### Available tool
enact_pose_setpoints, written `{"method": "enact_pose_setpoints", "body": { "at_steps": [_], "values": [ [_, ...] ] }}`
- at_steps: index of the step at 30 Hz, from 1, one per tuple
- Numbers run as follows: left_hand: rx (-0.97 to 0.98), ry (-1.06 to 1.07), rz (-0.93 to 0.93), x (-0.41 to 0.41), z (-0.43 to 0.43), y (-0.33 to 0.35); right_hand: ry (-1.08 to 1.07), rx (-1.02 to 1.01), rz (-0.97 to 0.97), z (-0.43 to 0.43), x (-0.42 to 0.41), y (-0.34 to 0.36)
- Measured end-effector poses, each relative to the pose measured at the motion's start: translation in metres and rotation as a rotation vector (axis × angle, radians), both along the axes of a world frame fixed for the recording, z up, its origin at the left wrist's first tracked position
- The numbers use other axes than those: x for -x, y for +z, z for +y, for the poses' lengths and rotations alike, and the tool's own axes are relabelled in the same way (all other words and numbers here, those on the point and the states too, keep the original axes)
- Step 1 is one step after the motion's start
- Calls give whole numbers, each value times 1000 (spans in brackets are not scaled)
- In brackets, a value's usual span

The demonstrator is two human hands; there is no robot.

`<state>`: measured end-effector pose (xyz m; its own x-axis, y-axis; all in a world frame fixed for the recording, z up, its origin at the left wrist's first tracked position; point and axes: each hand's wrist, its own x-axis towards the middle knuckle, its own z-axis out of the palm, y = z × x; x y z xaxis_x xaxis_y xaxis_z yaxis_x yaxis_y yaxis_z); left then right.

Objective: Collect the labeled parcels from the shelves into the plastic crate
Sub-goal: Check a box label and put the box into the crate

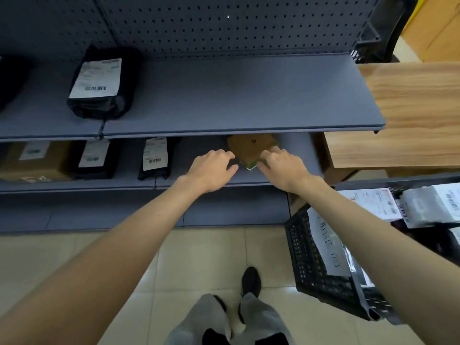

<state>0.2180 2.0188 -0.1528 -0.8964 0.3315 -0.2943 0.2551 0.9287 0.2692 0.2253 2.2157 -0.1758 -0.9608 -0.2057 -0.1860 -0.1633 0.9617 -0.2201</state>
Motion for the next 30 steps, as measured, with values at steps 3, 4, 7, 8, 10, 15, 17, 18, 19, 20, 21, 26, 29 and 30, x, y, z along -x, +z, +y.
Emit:
{"method": "enact_pose_setpoints", "body": {
  "at_steps": [3,4,7,8,10,15,17,18,19,20,21,26,29,30],
  "values": [
    [6,49,-29,11,9,-28,3,12,-32,8,12,-29],
    [11,59,-42,14,11,-38,2,18,-42,10,17,-39],
    [23,69,-72,29,20,-72,-16,43,-48,20,32,-67],
    [21,70,-81,35,23,-84,-28,49,-55,23,37,-77],
    [7,84,-85,47,30,-107,-50,52,-75,30,48,-99],
    [-4,116,-98,78,39,-165,-94,65,-123,40,80,-151],
    [-7,136,-110,90,42,-185,-132,53,-131,44,95,-170],
    [-12,153,-117,96,43,-194,-144,39,-131,46,103,-178],
    [-20,172,-128,101,45,-203,-152,26,-130,48,110,-186],
    [-30,190,-137,106,46,-210,-158,16,-131,50,117,-194],
    [-41,208,-144,111,47,-217,-162,10,-129,52,124,-201],
    [-74,272,-148,131,50,-248,-219,18,-67,63,155,-225],
    [-95,305,-154,143,53,-262,-279,52,-10,67,171,-231],
    [-110,317,-169,147,53,-266,-297,74,2,68,176,-233]
  ]
}}
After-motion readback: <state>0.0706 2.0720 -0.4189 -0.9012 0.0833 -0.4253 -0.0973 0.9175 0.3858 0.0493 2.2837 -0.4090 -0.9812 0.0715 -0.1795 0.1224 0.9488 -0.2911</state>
